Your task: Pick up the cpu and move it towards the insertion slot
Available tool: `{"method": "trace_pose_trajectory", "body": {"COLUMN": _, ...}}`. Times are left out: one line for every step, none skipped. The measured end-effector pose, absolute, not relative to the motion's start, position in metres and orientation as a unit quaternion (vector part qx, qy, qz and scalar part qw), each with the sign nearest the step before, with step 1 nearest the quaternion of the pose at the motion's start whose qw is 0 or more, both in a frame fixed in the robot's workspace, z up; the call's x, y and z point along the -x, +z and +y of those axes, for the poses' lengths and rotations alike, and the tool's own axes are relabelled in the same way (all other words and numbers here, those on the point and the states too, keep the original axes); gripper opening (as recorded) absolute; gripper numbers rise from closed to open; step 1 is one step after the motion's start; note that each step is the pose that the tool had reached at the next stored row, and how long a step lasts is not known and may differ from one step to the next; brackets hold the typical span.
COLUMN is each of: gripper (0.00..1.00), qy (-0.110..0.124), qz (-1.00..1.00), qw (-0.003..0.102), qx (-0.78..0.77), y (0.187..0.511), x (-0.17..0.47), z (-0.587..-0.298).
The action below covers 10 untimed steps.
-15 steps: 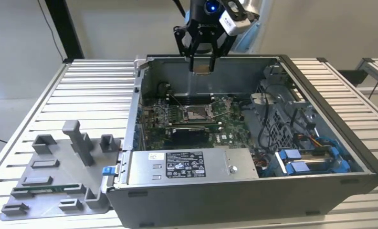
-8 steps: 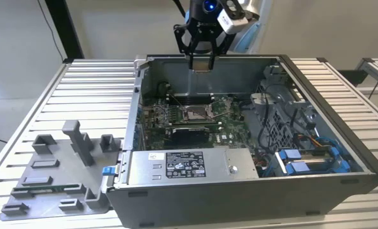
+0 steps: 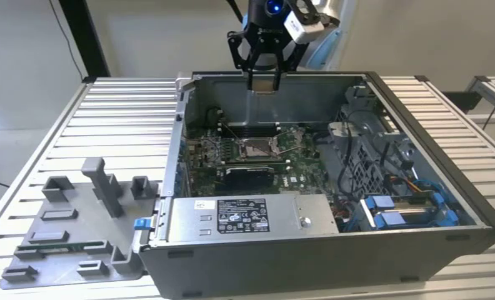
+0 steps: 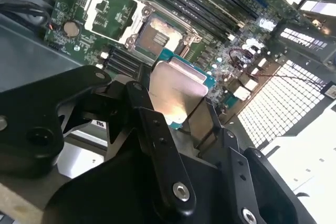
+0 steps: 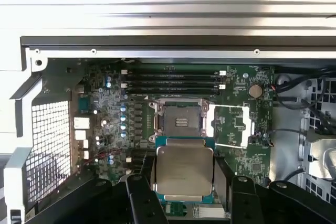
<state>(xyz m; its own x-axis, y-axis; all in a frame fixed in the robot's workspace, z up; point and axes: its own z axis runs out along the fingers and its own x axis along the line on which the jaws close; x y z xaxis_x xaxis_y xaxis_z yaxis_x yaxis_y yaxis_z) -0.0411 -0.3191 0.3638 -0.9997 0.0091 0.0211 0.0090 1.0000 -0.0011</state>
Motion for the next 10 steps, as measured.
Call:
{"method": "trace_pose_trajectory", "body": {"gripper": 0.00, "qy": 0.001, "qz": -1.000, "qw": 0.011, "qx": 0.005, "y": 0.3639, "x": 0.0411, "z": -0.3190}}
{"method": "trace_pose_trajectory", "body": {"gripper": 0.00, "qy": 0.000, "qz": -1.000, "qw": 0.011, "qx": 0.005, "y": 0.3638, "x": 0.0411, "z": -0.3189}}
{"method": "trace_pose_trajectory", "body": {"gripper": 0.00, "qy": 0.001, "qz": -1.000, "qw": 0.011, "qx": 0.005, "y": 0.3639, "x": 0.0411, "z": -0.3188}}
{"method": "trace_pose_trajectory", "body": {"gripper": 0.00, "qy": 0.001, "qz": -1.000, "qw": 0.011, "qx": 0.005, "y": 0.3639, "x": 0.0411, "z": -0.3187}}
{"method": "trace_pose_trajectory", "body": {"gripper": 0.00, "qy": 0.000, "qz": -1.000, "qw": 0.011, "qx": 0.005, "y": 0.3638, "x": 0.0411, "z": -0.3187}}
{"method": "trace_pose_trajectory", "body": {"gripper": 0.00, "qy": 0.000, "qz": -1.000, "qw": 0.011, "qx": 0.005, "y": 0.3638, "x": 0.0412, "z": -0.3187}}
{"method": "trace_pose_trajectory", "body": {"gripper": 0.00, "qy": 0.000, "qz": -1.000, "qw": 0.011, "qx": 0.005, "y": 0.3638, "x": 0.0411, "z": -0.3187}}
{"method": "trace_pose_trajectory", "body": {"gripper": 0.00, "qy": 0.001, "qz": -1.000, "qw": 0.011, "qx": 0.005, "y": 0.3638, "x": 0.0411, "z": -0.3186}}
{"method": "trace_pose_trajectory", "body": {"gripper": 0.00, "qy": 0.001, "qz": -1.000, "qw": 0.011, "qx": 0.005, "y": 0.3638, "x": 0.0412, "z": -0.3186}}
{"method": "trace_pose_trajectory", "body": {"gripper": 0.00, "qy": 0.000, "qz": -1.000, "qw": 0.010, "qx": 0.005, "y": 0.3638, "x": 0.0413, "z": -0.3186}}
